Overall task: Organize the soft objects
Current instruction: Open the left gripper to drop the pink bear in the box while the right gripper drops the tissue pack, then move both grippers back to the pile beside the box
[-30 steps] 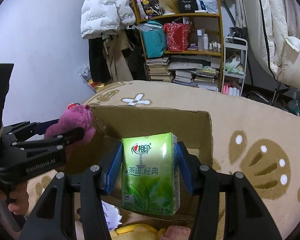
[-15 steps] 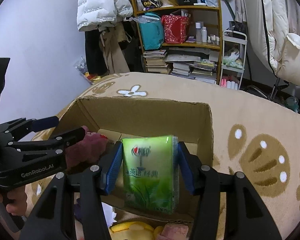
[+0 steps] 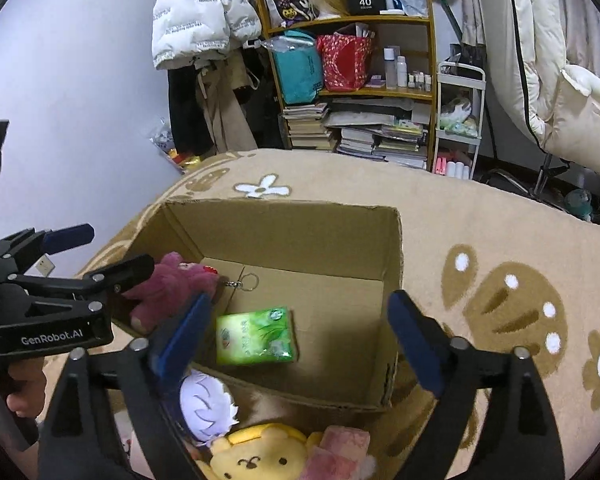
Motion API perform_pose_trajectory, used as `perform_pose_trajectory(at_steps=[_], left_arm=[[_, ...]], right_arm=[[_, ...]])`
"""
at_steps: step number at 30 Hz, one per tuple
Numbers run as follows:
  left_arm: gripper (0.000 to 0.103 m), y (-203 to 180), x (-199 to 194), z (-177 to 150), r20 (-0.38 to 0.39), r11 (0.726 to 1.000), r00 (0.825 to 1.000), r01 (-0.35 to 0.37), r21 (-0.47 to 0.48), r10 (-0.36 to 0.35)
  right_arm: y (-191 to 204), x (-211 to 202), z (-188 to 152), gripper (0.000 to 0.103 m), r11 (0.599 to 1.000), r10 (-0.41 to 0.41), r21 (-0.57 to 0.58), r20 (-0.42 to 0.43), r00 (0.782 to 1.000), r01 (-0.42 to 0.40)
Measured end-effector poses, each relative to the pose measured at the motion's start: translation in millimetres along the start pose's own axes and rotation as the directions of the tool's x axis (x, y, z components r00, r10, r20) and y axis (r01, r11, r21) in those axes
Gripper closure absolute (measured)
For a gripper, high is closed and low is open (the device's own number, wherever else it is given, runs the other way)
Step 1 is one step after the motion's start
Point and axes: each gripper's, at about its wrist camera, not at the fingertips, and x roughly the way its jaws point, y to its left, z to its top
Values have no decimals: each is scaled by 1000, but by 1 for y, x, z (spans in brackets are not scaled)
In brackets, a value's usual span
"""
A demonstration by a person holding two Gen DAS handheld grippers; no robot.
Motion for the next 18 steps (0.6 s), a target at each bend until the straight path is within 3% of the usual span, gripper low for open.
perform_pose_trajectory(at_steps=[3, 10, 18], left_arm=[[4, 3, -9, -4, 1, 1000, 1000, -17, -8, 17], [3, 5, -34, -21, 1, 997, 998, -66, 25, 66], [3, 12, -50, -44, -82, 997, 993, -80, 1, 80]], right_arm=[[0, -11, 0, 0, 1000, 0, 7, 19, 1000, 0], [0, -38, -3, 0, 1000, -5, 20, 47, 999, 4], [1, -61, -26, 0, 1000, -5, 25, 42, 999, 4]])
